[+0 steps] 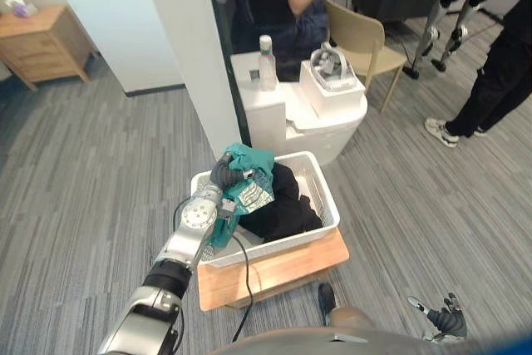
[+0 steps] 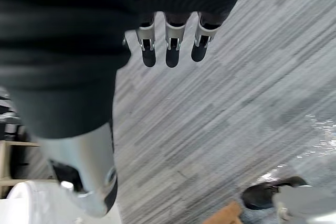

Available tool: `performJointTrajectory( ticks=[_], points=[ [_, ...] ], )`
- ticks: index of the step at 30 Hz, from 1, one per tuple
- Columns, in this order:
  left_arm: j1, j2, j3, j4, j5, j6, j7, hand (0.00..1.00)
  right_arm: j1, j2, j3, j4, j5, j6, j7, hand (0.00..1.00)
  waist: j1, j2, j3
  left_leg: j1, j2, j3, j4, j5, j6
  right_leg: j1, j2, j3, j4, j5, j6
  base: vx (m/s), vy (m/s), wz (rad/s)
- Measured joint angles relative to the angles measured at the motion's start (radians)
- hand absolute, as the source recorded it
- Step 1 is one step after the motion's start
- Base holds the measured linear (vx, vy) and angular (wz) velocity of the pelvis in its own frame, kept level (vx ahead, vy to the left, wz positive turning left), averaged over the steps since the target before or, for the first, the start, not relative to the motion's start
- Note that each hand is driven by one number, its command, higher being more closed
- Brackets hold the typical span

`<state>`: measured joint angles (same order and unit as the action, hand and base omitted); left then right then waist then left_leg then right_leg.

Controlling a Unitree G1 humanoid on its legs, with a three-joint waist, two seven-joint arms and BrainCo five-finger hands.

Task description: Tidy the bed and pick cloth on bed and put in laundry

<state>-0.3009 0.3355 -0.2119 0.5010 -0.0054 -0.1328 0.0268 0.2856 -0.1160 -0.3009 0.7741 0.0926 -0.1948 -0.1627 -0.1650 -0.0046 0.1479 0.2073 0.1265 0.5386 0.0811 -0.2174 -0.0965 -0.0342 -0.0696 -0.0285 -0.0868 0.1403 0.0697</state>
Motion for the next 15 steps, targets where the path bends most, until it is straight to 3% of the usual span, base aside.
performJointTrajectory(
  ticks=[2,6,7,10,13,15],
  points=[
    [-0.031,0.006,-0.011,0.021,0.031,0.0,0.017,1.0,-0.012,0.0,0.005,0.0,0.005,-0.004,0.004,0.0,-0.004,0.002,0.01,-0.01,0.009,0.008,0.012,-0.007,-0.004,-0.024,0.005,0.006,0.025,-0.005,-0.006,0.01,-0.023,-0.25],
    [-0.209,0.036,-0.027,0.104,0.108,0.012,0.072,1.0,-0.093,-0.002,0.038,-0.003,0.035,-0.033,0.017,0.0,-0.011,-0.023,0.086,-0.087,0.013,0.029,0.069,-0.018,0.002,-0.111,0.002,0.043,0.071,-0.005,-0.006,-0.04,-0.024,-0.16],
    [-0.257,0.036,-0.028,0.128,0.115,0.015,0.095,0.0,-0.116,-0.004,0.039,-0.005,0.045,-0.036,0.023,0.0,-0.013,-0.027,0.111,-0.113,0.013,0.031,0.087,-0.024,0.006,-0.133,0.0,0.048,0.075,-0.004,-0.005,-0.09,-0.036,-0.09],
    [-0.334,0.036,-0.028,0.176,0.115,0.026,0.127,0.0,-0.162,-0.016,0.054,-0.012,0.073,-0.052,0.024,0.0,-0.02,-0.024,0.179,-0.162,0.022,0.036,0.134,-0.043,0.008,-0.183,0.0,0.068,0.1,-0.003,-0.005,-0.06,-0.026,-0.12],
    [-0.355,0.033,-0.033,0.219,0.106,0.055,0.118,0.0,-0.205,-0.021,0.085,-0.017,0.093,-0.054,0.024,0.0,-0.044,-0.022,0.232,-0.195,0.039,0.043,0.18,-0.062,0.009,-0.204,0.004,0.074,0.106,-0.002,-0.004,-0.04,-0.032,-0.1],
    [-0.355,0.025,-0.035,0.24,0.091,0.074,0.092,0.0,-0.208,-0.022,0.101,-0.034,0.105,-0.054,0.022,0.0,-0.044,-0.018,0.254,-0.196,0.052,0.056,0.201,-0.078,0.008,-0.208,0.015,0.088,0.112,-0.002,-0.005,-0.03,-0.022,-0.21]
  ],
)
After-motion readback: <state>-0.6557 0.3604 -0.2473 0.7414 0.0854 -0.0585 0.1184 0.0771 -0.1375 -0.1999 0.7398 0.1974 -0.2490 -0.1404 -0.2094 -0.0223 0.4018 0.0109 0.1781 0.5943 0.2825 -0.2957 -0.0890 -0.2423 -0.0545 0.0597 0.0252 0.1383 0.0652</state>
